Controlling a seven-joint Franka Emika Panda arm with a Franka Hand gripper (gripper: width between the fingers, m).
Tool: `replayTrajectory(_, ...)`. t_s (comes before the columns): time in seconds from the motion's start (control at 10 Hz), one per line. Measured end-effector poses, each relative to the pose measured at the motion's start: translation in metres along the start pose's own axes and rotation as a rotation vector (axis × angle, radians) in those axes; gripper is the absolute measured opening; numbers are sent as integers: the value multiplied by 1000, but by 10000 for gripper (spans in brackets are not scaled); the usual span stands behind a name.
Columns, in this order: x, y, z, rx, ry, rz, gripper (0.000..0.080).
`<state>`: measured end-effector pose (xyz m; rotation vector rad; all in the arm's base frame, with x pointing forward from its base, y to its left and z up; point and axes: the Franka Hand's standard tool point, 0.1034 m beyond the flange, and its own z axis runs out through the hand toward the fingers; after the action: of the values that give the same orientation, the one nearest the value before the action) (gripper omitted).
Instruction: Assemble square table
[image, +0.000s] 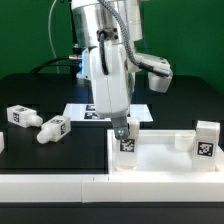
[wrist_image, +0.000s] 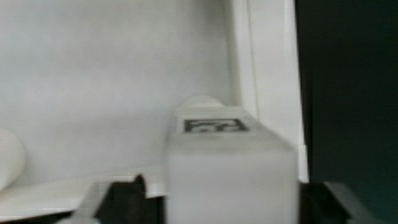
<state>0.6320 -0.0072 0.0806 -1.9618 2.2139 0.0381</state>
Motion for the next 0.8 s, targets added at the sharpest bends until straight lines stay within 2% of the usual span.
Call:
replayTrajectory(0.1,-1,1,0,-3,3,-39,562)
replayTrajectory(0.2,-4,3,2,-23,24,-198,562)
replayTrajectory(0.3,-10,3,2,-28,25,-422,631)
replayTrajectory(0.5,-11,4,3,-28,8,-794,645)
replayTrajectory(0.7,-8,4,3,-36,15,-897,649)
replayTrajectory(0.8,-5,3,2,-51,27,-1065,649)
